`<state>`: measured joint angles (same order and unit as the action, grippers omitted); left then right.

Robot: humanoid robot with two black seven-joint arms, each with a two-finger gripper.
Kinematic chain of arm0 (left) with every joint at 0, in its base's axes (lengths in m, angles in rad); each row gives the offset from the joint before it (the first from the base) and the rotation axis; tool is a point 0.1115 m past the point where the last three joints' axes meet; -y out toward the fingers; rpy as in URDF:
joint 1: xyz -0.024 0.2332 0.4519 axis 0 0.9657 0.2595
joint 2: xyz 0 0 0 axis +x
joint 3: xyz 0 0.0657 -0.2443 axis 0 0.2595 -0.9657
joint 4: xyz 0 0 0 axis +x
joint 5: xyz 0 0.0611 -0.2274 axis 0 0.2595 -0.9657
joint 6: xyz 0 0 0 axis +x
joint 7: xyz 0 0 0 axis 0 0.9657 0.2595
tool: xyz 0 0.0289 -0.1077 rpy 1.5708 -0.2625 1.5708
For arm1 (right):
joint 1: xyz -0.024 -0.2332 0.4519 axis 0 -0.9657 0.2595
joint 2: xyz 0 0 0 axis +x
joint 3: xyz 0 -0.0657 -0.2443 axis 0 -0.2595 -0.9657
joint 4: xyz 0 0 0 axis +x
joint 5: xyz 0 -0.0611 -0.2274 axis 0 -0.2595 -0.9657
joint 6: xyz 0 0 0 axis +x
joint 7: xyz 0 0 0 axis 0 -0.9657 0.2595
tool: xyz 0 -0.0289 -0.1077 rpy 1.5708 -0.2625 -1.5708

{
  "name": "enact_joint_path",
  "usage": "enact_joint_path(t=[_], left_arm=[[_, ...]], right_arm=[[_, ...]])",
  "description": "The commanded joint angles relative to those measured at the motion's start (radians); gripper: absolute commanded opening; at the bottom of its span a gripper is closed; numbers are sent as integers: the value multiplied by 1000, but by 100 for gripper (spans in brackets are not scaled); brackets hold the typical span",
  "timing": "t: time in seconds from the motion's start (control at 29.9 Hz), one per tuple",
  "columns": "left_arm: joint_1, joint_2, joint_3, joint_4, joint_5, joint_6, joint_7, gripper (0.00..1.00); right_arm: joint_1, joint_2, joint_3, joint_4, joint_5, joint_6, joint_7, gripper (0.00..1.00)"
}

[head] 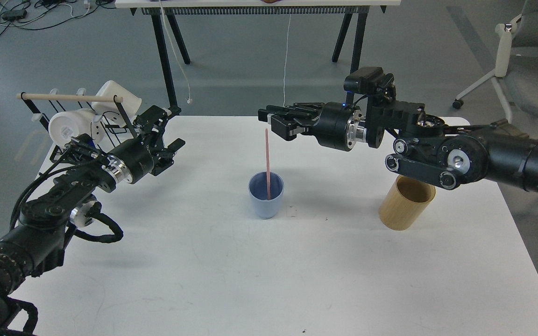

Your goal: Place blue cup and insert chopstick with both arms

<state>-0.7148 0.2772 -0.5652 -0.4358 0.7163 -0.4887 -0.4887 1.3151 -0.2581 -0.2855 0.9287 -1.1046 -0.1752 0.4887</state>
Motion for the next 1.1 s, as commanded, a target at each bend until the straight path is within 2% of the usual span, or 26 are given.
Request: enact_joint_path(t=[0.0,0.1,0.13,0.17,0.3,0.53,0.64,0.77,0.84,0.9,1.07], left_arm=[[-2,-3,-2,-1,0,0,0,99],[-2,-3,-5,-1,-1,0,0,99],[-3,-3,-5,-1,-1,0,0,99],[-3,-3,-7,-3,-1,0,0,99],[-12,-3,-10,-4,-1,0,0,99],[-22,2,-13,-9,-5,0,0,99],[-25,10,-21,-14,-27,0,0,99],[-43,13,-21,-14,-90,0,0,99],[-46,16,-21,-14,-141,0,0,99],[-49,34,-21,-14,-194,0,0,99],[-58,54,-24,-14,-308,0,0,99]], right_arm=[[-1,-3,5,2,11,-3,0,53],[1,-10,22,15,66,-4,0,72],[3,-13,28,25,96,-4,0,86],[4,-19,37,38,129,-6,0,94],[3,-76,113,76,238,-1,0,99],[-66,-237,270,137,357,-4,0,99],[-180,-326,448,212,498,-4,0,99],[-377,-362,701,266,713,28,0,99],[-451,-363,788,266,787,107,0,99],[-502,-363,847,256,845,237,0,99],[-577,-349,859,165,1006,534,0,99]])
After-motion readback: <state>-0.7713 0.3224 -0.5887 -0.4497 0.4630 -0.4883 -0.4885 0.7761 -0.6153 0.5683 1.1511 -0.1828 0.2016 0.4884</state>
